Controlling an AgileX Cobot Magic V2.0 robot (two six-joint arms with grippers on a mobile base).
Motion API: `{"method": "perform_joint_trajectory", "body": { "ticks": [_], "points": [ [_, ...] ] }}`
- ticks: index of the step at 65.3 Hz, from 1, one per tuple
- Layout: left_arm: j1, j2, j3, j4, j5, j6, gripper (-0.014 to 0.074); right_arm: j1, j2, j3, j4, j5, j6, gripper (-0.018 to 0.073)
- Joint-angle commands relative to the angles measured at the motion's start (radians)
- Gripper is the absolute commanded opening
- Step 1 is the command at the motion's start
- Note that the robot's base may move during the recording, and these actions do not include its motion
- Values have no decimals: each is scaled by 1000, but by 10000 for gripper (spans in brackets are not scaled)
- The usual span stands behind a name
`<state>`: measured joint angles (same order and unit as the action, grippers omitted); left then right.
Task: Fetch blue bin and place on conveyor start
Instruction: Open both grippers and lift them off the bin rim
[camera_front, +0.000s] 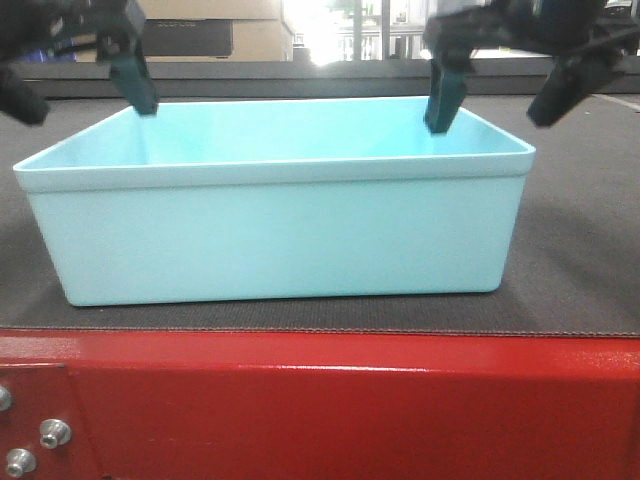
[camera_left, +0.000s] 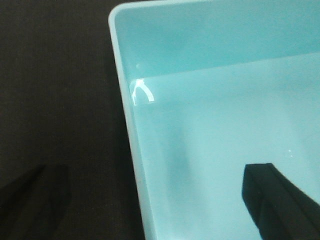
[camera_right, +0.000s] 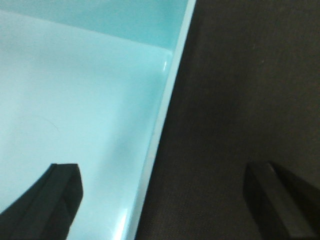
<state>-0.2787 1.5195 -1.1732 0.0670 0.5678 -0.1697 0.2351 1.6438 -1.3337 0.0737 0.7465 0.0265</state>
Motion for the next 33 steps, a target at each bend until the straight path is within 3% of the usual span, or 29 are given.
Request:
{"method": "perform_joint_trajectory", "body": {
  "ticks": [1, 5, 10, 25, 28, 33],
  "points": [
    [6, -52, -37, 34, 50, 3, 577, -17, -69, -2, -18, -14, -8, 514],
    [6, -88, -45, 55, 69, 3, 532, -34, -108, -2, -18, -14, -8, 472],
    [20, -147, -45, 65, 88, 6, 415, -77, -163, -2, -18, 6, -8, 343],
    [102, -286, 50, 111, 92, 11, -115, -212, -272, 55, -18, 27, -8, -99],
    [122, -307, 80, 111, 91, 11, -110, -229, -286, 85, -20, 18, -8, -169],
    [146, -345, 147, 111, 81, 11, -111, -241, -315, 156, -41, -12, -8, -162]
  ]
}}
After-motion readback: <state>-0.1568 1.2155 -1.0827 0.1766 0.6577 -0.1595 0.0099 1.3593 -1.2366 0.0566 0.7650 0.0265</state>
